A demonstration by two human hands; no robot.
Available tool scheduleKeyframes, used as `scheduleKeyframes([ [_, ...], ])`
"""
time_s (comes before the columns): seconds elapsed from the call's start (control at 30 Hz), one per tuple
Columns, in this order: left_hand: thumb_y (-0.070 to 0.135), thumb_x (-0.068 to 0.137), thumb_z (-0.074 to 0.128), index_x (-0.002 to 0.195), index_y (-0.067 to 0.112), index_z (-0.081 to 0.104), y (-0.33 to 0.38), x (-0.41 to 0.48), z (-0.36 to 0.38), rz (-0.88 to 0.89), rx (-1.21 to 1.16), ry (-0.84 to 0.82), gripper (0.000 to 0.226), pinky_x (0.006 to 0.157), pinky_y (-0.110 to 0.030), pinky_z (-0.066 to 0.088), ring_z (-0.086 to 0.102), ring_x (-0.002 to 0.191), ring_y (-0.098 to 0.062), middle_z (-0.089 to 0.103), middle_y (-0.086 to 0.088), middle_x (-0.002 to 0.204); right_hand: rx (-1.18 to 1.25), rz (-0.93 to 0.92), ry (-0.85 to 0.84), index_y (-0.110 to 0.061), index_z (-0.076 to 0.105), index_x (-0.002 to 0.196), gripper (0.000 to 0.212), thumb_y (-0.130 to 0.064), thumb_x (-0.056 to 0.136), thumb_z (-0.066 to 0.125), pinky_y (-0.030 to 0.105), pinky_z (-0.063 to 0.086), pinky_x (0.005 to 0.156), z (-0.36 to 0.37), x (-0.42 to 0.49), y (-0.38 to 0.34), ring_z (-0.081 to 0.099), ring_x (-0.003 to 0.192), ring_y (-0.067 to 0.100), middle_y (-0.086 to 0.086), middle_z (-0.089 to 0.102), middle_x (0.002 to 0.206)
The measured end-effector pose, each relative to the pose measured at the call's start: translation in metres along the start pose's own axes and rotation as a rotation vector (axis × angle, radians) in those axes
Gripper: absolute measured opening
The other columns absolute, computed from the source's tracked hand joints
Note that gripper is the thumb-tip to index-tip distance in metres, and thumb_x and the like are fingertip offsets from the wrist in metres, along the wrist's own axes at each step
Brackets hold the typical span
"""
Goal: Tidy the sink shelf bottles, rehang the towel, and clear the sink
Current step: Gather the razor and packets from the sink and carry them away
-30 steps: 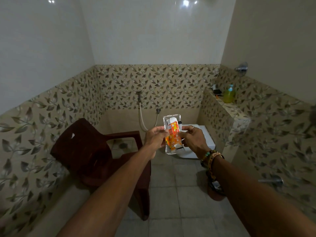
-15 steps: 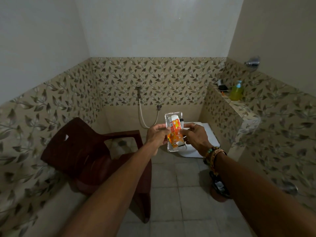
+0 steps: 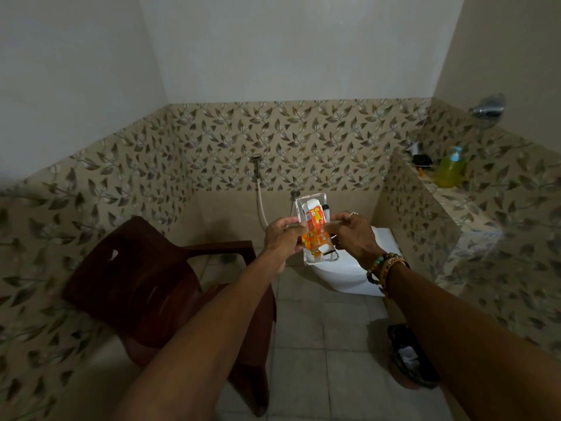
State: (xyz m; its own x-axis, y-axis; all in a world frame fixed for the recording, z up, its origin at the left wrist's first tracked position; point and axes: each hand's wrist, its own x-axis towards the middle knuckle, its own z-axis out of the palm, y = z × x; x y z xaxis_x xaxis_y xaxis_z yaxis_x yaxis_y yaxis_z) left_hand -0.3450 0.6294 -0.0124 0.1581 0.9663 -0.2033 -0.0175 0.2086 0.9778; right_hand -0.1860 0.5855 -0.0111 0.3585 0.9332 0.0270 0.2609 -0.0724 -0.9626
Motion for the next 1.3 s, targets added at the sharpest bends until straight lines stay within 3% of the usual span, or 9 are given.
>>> scheduleKeyframes([
  [0.37, 0.016, 0.087, 0.073, 0.110, 0.020, 0.065, -0.004, 0.077, 0.003, -0.049, 0.014, -0.033, 0.024, 0.061, -0.023, 0.057, 0.071, 0.093, -0.018, 0.072, -0.002, 0.106, -0.022, 0.044, -0.008, -0.003, 0.070, 0.103, 0.015, -0.008, 0.089, 0.066, 0.030, 0.053, 0.060, 0.014, 0.069, 0.017, 0.066, 0.068, 0.020, 0.013, 0.073, 0.090],
  [0.63, 0.014, 0.087, 0.073, 0.104, 0.021, 0.065, 0.028, 0.145, 0.005, -0.022, -0.025, -0.103, 0.020, 0.072, -0.030, 0.058, 0.069, 0.099, -0.022, 0.071, -0.004, 0.108, -0.028, 0.026, 0.060, -0.002, 0.069, 0.109, 0.020, -0.008, 0.091, 0.066, 0.030, 0.053, 0.059, 0.022, 0.133, -0.002, 0.064, 0.068, 0.021, 0.016, 0.073, 0.091],
  [0.77, 0.012, 0.088, 0.072, 0.112, 0.017, 0.065, 0.030, 0.170, 0.006, -0.041, -0.024, -0.121, 0.025, 0.078, -0.033, 0.059, 0.069, 0.100, -0.023, 0.071, -0.006, 0.110, -0.035, 0.037, 0.069, -0.003, 0.069, 0.110, 0.020, -0.008, 0.091, 0.066, 0.034, 0.056, 0.065, 0.026, 0.158, -0.001, 0.067, 0.071, 0.022, 0.014, 0.074, 0.091],
  [1.3, 0.012, 0.087, 0.074, 0.103, 0.020, 0.066, 0.031, 0.252, 0.070, -0.066, -0.070, -0.030, 0.020, 0.064, -0.027, 0.057, 0.071, 0.097, -0.023, 0.072, -0.007, 0.107, 0.028, 0.063, -0.001, -0.006, 0.069, 0.109, 0.018, -0.004, 0.091, 0.067, 0.017, 0.051, 0.048, -0.010, 0.265, 0.031, 0.069, 0.054, 0.005, 0.001, 0.072, 0.076],
])
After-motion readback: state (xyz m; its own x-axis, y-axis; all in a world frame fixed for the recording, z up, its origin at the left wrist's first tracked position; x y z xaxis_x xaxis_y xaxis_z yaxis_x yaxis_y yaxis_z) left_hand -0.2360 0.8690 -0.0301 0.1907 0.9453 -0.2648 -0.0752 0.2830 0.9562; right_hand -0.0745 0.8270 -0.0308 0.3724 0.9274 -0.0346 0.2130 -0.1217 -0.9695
